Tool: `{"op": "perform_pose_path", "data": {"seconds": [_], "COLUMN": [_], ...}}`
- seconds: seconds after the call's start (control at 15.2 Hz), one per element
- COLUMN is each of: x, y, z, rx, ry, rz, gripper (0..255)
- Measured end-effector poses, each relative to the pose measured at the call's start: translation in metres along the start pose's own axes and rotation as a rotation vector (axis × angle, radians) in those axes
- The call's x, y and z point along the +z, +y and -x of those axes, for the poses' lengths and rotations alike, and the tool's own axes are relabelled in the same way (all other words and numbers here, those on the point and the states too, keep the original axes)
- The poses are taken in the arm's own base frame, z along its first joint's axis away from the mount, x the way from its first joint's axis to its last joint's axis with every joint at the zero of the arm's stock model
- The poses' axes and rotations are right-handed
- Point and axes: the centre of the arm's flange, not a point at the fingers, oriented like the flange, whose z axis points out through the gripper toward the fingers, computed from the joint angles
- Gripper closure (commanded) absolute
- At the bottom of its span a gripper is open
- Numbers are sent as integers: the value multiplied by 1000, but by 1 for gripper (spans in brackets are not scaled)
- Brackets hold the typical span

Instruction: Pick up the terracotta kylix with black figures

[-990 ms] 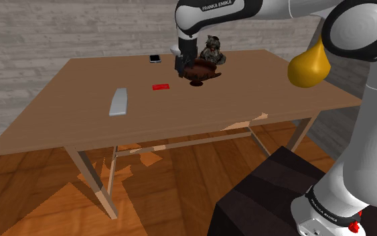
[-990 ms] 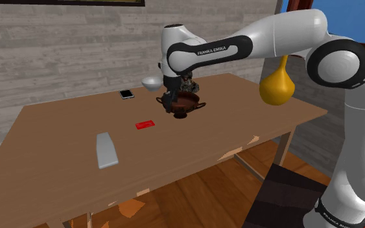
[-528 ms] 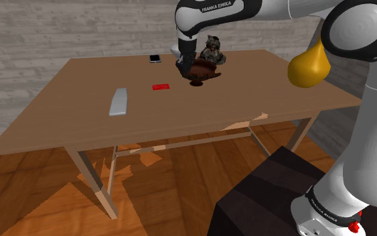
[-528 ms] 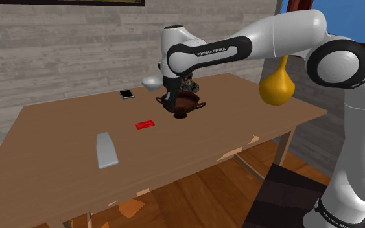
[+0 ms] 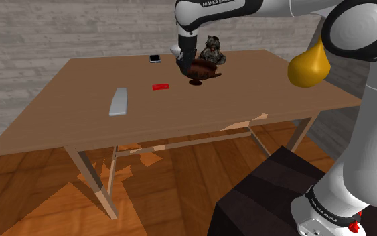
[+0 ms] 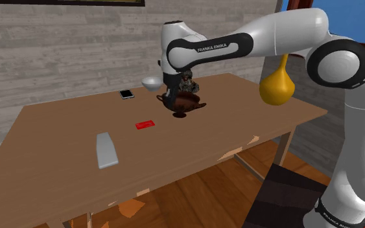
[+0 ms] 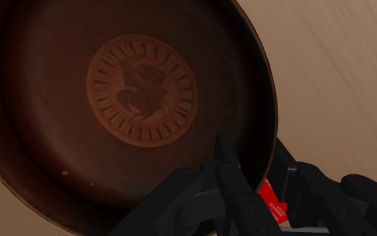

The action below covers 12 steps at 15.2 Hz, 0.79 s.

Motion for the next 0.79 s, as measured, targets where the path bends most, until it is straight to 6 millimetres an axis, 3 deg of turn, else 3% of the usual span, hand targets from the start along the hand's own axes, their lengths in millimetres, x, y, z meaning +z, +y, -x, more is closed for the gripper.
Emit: {"op": "perform_pose_path", "data": {"seconds": [0.79], "x": [-62], "y": [6], "z": [-5], "rx": [0], "ry": [0], "rz": [0], "gripper": [255]}}
